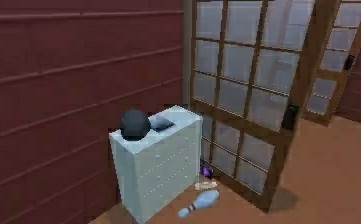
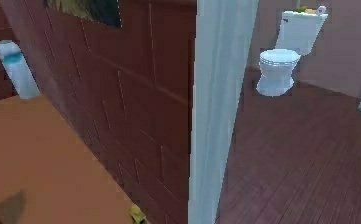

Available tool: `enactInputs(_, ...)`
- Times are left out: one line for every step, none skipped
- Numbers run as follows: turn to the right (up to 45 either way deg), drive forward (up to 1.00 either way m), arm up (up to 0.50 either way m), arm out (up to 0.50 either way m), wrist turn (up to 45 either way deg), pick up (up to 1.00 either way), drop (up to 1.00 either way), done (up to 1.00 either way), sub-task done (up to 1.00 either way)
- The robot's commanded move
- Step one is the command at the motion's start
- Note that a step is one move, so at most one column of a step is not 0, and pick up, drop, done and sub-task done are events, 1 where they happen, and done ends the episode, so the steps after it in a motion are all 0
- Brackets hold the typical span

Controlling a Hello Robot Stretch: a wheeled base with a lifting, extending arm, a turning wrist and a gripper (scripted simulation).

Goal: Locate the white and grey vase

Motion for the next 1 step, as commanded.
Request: enactInputs(42.0,0.00,0.00,0.00,0.0,0.00,0.00,0.00,0.00)
